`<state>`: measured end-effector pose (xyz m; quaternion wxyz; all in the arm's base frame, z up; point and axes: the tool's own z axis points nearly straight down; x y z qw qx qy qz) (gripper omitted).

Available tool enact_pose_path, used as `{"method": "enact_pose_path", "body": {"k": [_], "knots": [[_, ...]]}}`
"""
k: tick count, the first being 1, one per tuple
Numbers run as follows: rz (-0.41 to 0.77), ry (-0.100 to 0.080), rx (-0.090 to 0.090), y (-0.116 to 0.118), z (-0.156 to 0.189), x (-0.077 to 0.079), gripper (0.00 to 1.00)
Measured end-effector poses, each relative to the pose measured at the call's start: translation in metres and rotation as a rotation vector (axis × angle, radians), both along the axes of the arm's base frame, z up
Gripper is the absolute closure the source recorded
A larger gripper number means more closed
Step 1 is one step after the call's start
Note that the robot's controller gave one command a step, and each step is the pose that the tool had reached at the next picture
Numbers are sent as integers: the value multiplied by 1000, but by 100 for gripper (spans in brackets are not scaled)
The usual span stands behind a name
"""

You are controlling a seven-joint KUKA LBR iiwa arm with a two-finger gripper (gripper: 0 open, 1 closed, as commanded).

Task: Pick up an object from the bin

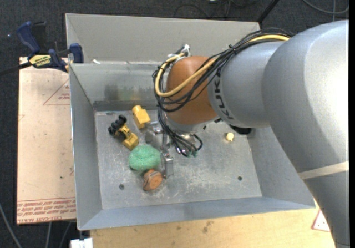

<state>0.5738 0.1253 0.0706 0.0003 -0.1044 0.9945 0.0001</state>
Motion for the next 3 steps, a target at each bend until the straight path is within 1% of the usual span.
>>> {"method": "enact_pose_path", "body": {"k": [1, 2, 3], "knots": [[252, 0, 1, 22, -1, -23, 100], [251, 0, 1, 22, -1, -23, 100], [288, -2, 1, 24, 88, -37, 100]]}}
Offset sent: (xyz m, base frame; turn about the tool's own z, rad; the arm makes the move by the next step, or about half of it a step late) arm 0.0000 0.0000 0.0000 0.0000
